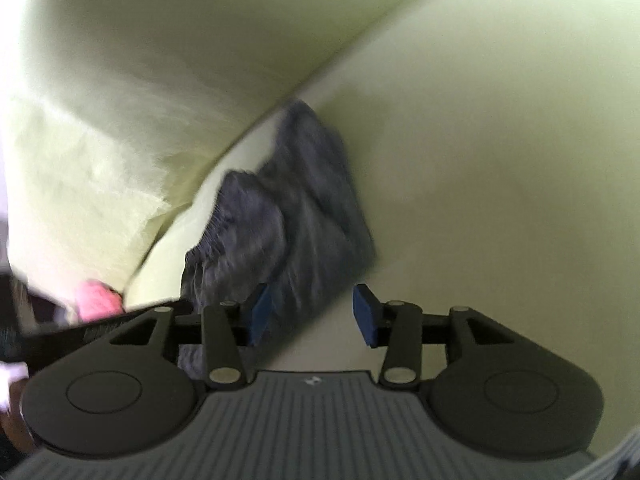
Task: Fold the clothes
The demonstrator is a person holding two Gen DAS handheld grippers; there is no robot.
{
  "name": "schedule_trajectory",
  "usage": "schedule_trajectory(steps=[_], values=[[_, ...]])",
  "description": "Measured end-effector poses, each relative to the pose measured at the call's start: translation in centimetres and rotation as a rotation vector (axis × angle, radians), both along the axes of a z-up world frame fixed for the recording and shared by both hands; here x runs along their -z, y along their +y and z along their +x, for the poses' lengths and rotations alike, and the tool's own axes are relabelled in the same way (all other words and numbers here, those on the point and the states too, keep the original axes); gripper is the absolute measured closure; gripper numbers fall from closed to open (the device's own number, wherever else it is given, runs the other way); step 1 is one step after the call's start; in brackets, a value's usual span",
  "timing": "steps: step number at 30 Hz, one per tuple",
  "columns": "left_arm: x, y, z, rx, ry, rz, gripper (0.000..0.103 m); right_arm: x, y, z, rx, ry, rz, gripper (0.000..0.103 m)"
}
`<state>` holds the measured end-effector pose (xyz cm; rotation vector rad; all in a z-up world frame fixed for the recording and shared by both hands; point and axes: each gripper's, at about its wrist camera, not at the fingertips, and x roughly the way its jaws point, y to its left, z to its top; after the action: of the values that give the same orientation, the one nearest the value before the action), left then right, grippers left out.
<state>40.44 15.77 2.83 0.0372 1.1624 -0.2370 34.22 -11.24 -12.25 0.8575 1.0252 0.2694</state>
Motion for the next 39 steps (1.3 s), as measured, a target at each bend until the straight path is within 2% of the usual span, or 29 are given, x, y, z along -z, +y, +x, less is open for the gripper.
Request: schedule_trajectory(steps=[3,7,8,10,13,16,21,23,24,25,28,32,34,35,39], values=[[1.5,0.0,-0.4,-0.028,0.014,-0.005,0.06,2.0,0.6,-0.1,0.11,-0.001,0.086,0.062],[3.5,0.3,-0.3,-0.039,0.026,0.009,0.058,3.0,2.0,1.0,0.185,-0.025,0.138,0.057],[3.6,0.2,-0.4,-0.027,0.013,0.016,0.058,3.0,2.2,1.2,0.187,-0.035,0.137,0.057],[3.7,0.2,-0.6,-0.015,-0.001,0.02,0.058,3.1,3.1,1.8,0.185,-0.059,0.129,0.049],[3.8,0.4,-0.5,-0.006,-0.007,0.01,0.058,3.0,4.3,2.8,0.169,-0.093,0.123,0.045],[3.9,0.7,-0.1,-0.011,0.014,-0.008,0.058,2.9,4.8,3.5,0.16,-0.108,0.136,0.044],[4.3,1.0,0.1,-0.014,0.026,-0.037,0.058,2.6,6.4,4.9,0.094,-0.135,0.08,0.044],[4.4,0.9,0.1,-0.008,0.024,-0.036,0.058,2.6,6.8,5.4,0.078,-0.131,0.052,0.054],[4.4,0.9,0.1,-0.008,0.026,-0.034,0.057,2.6,6.9,5.7,0.074,-0.124,0.036,0.071],[4.3,0.8,0.1,-0.009,0.029,-0.031,0.058,2.7,7.0,6.0,0.071,-0.115,0.026,0.08],[3.3,0.1,-0.3,0.039,0.027,-0.005,0.058,3.0,5.7,5.8,0.111,-0.058,0.109,0.078],[2.3,-1.9,-2.4,0.257,0.001,0.077,0.057,2.2,4.2,5.1,0.119,-0.022,0.117,0.061],[2.5,-3.2,-3.7,0.387,-0.02,0.161,0.053,2.0,3.9,4.6,0.109,-0.016,0.114,0.056],[3.0,-3.9,-4.3,0.444,-0.035,0.222,0.053,2.0,3.9,4.5,0.1,-0.014,0.111,0.056],[6.3,-6.5,-6.8,0.717,-0.141,0.556,0.051,1.8,4.2,4.3,0.079,-0.026,0.098,0.047]])
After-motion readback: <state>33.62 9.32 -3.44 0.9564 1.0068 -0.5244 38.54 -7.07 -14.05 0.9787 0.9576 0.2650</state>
